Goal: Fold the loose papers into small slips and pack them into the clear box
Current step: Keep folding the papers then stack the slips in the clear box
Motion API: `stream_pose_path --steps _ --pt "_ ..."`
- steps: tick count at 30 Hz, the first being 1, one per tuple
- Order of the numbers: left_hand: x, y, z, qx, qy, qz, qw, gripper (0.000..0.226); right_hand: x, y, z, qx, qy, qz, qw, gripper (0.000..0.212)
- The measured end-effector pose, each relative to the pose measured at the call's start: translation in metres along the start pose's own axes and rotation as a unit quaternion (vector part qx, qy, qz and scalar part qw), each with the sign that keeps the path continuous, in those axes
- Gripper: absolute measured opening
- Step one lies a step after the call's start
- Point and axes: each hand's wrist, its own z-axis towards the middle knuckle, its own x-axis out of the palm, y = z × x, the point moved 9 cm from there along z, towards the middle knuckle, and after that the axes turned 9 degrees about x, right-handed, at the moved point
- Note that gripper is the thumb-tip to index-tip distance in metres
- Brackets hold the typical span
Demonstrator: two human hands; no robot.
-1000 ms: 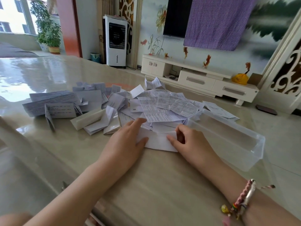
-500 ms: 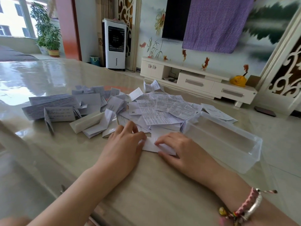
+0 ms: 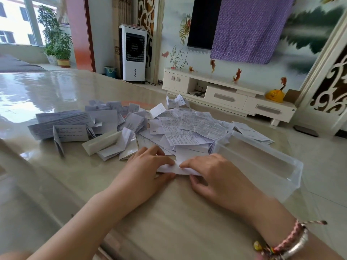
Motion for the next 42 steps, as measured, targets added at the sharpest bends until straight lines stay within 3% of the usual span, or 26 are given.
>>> stream_pose_path --steps 4,8,10,12,17,20,24,26,30,33,37,42 --pt "-0.004 -0.004 0.001 0.029 -0.010 0.023 0.999 0.030 -0.002 -0.003 0.002 0.014 -0.028 -0.032 0.999 0.031" --pt "-0.001 -0.007 0.000 0.049 0.018 0.034 0.998 0.050 -0.004 -0.010 0.002 0.031 -0.034 -0.014 0.999 0.041" --pt "-0.005 -0.007 -0.002 0.037 0.015 0.038 0.998 0.042 -0.004 -0.011 0.001 0.033 -0.021 0.006 0.999 0.041" --pt "-0.007 -0.009 -0.004 0.043 0.004 0.036 0.998 0.032 -0.003 -0.012 -0.002 0.043 -0.004 0.048 0.998 0.039" --pt "0.003 -0.015 -0.003 0.046 0.060 -0.030 0.997 0.049 -0.009 -0.004 -0.006 0.069 0.019 0.217 0.974 0.031" --pt "-0.001 -0.006 -0.001 0.030 0.029 -0.090 0.995 0.043 -0.006 -0.005 -0.002 0.096 0.030 0.295 0.950 0.028" --pt "-0.008 0.008 -0.003 -0.035 -0.021 -0.099 0.994 0.039 0.007 -0.014 0.011 0.153 0.016 0.340 0.928 0.004" --pt "-0.011 0.016 -0.006 -0.076 -0.035 -0.082 0.993 0.042 0.015 -0.015 0.018 0.178 0.013 0.299 0.938 0.011" --pt "-0.020 0.020 -0.011 -0.109 -0.054 -0.079 0.989 0.034 0.032 -0.011 0.022 0.183 0.061 0.110 0.975 0.053" --pt "-0.022 0.020 -0.012 -0.130 -0.059 -0.063 0.988 0.031 0.032 -0.015 0.019 0.199 0.061 0.089 0.974 0.066" --pt "-0.014 0.013 -0.010 -0.132 -0.034 -0.043 0.990 0.037 0.030 -0.015 0.019 0.190 0.037 0.100 0.976 0.064" --pt "-0.014 0.012 -0.005 -0.140 -0.031 -0.055 0.988 0.037 0.023 -0.020 0.013 0.180 -0.011 0.118 0.976 0.047"
